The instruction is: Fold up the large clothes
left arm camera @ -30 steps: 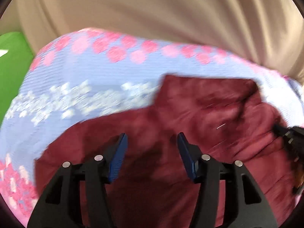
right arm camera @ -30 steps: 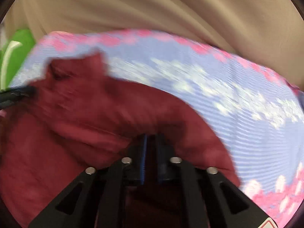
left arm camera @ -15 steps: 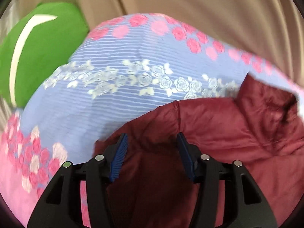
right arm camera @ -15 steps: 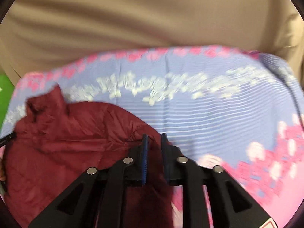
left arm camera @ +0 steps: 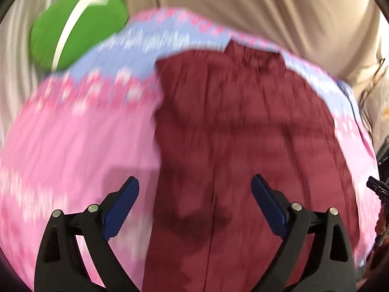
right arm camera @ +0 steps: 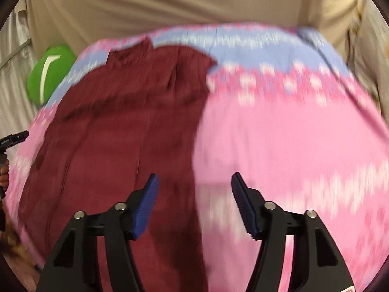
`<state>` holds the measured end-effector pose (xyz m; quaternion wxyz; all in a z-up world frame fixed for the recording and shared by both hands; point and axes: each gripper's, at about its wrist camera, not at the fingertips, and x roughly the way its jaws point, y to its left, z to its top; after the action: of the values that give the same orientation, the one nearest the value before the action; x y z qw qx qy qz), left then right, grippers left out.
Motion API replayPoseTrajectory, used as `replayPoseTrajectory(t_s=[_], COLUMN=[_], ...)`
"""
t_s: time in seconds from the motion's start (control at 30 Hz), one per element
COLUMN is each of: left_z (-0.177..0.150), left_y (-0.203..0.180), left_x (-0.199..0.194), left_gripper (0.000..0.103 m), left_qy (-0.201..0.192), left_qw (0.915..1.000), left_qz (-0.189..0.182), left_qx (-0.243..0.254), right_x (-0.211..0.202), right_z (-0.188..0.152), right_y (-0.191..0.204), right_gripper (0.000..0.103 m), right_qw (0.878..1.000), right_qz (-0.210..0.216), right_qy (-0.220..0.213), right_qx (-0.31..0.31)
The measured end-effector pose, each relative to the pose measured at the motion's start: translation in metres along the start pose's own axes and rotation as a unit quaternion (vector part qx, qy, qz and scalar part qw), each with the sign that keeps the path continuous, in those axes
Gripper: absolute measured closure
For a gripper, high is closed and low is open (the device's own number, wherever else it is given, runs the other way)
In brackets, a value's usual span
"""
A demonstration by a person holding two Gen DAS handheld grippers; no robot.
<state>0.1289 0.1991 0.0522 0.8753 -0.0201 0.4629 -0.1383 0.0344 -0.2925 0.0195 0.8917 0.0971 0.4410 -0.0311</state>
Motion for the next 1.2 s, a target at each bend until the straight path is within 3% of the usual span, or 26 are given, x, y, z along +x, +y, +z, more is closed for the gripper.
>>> replayPoseTrajectory(t_s=[0.1, 0.23, 0.33, 0.5, 0.53, 0.57, 0.6, 0.63, 0.67, 0.7, 0.83, 0.93, 1.07, 1.2], left_z=[-0.051, -0.102, -0.125, -0.141, -0.141, -0.142, -0.143, -0.143, -0.144, -0.144, -0.140, -0.130, -0.122, -0.116], left_y=[0.023, 0.046, 0.054, 0.037, 0.038, 0.036, 0.033, 0.032, 0.032, 0.031, 0.027, 0.020, 0.006, 0.005], left_x=[-0.005, -0.010, -0.009, -0.019, -0.020, -0.021, -0.023, -0.024, -0.025, -0.027, -0.063, -0.110, -0.171, -0.226], left_gripper=[0.012, 0.012, 0.012, 0.012, 0.017, 0.023, 0.040, 0.066, 0.079, 0.096, 0.101, 0.102, 0.102, 0.102], left_qy=[0.049, 0.075, 0.084, 0.084, 0.085, 0.083, 0.082, 0.084, 0.087, 0.083, 0.019, -0.053, -0.141, -0.226], left_qw=[0.9980, 0.9924, 0.9892, 0.9922, 0.9919, 0.9916, 0.9915, 0.9903, 0.9880, 0.9875, 0.9873, 0.9818, 0.9707, 0.9519], left_qz=[-0.003, -0.013, -0.020, -0.034, -0.043, -0.053, -0.060, -0.072, -0.089, -0.095, -0.126, -0.161, -0.183, -0.197], left_qx=[-0.040, -0.096, -0.119, -0.085, -0.084, -0.084, -0.082, -0.084, -0.092, -0.094, -0.094, -0.086, -0.065, -0.064], right_x=[-0.008, -0.008, -0.019, -0.025, -0.026, -0.026, -0.026, -0.026, -0.026, -0.027, -0.063, -0.107, -0.169, -0.214], right_z=[-0.050, -0.108, -0.128, -0.141, -0.141, -0.142, -0.142, -0.142, -0.141, -0.140, -0.133, -0.122, -0.112, -0.111], right_y=[-0.011, -0.021, -0.020, -0.007, -0.004, 0.001, 0.002, 0.004, 0.003, 0.002, 0.008, 0.011, 0.012, 0.007], right_gripper=[0.039, 0.039, 0.036, 0.036, 0.038, 0.047, 0.056, 0.073, 0.088, 0.094, 0.100, 0.101, 0.101, 0.101], right_qw=[0.999, 0.994, 0.994, 0.990, 0.991, 0.991, 0.992, 0.992, 0.992, 0.992, 0.993, 0.987, 0.965, 0.939], right_qz=[0.017, 0.034, 0.052, 0.105, 0.106, 0.106, 0.106, 0.103, 0.104, 0.110, 0.109, 0.110, 0.110, 0.117], right_qy=[0.046, 0.092, 0.074, 0.067, 0.065, 0.060, 0.055, 0.053, 0.052, 0.043, -0.028, -0.115, -0.238, -0.320], right_qx=[0.024, 0.053, 0.059, 0.058, 0.054, 0.050, 0.046, 0.046, 0.048, 0.054, 0.026, 0.020, 0.029, 0.043])
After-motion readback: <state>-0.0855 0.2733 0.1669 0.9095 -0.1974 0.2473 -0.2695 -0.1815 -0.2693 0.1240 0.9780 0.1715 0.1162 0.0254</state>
